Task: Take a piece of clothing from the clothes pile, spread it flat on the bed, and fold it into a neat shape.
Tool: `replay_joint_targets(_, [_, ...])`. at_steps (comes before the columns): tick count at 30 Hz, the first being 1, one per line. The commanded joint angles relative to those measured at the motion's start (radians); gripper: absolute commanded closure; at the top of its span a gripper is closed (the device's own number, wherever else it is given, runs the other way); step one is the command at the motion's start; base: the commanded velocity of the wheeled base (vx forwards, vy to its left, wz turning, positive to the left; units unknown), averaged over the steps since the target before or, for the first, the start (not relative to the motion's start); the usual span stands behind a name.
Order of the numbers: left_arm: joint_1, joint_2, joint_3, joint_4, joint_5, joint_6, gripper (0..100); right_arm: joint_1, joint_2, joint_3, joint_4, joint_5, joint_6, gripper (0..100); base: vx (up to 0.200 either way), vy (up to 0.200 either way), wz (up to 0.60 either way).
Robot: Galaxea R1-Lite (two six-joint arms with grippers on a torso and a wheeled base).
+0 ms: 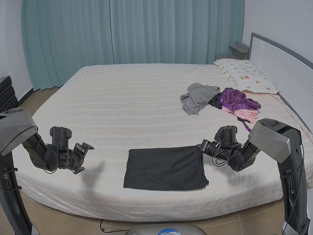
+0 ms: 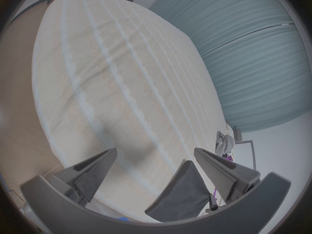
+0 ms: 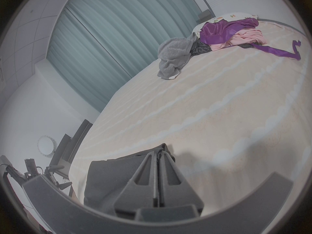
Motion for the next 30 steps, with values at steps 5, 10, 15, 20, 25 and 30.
replay_joint_targets(5, [-0.001,0.002,0.000,-0.001,0.000,0.006,0,-0.002,0.031,-0.044,-0.001,-0.007,-0.001,100,0.000,0.000,0.00])
replay_joint_targets(10, [-0.001,0.002,0.000,-0.001,0.000,0.006,0,-0.002,0.039,-0.058,-0.001,-0.015,-0.001,100,0.000,0.000,0.00])
replay_joint_targets(15, [-0.001,0.002,0.000,-0.001,0.000,0.006,0,-0.002,0.045,-0.065,0.002,-0.015,-0.006,100,0.000,0.000,0.00])
replay_joint_targets(20, [-0.001,0.002,0.000,-0.001,0.000,0.006,0,-0.002,0.051,-0.071,0.008,-0.012,-0.003,0,0.000,0.000,0.00])
replay_joint_targets(25, [-0.001,0.002,-0.002,0.001,0.000,0.006,0,-0.007,-0.025,0.005,0.000,-0.003,0.023,0,0.000,0.000,0.00])
replay_joint_targets(30, [-0.001,0.002,0.001,-0.001,0.000,0.007,0,0.003,-0.107,0.151,-0.007,0.002,0.066,0,0.000,0.000,0.00])
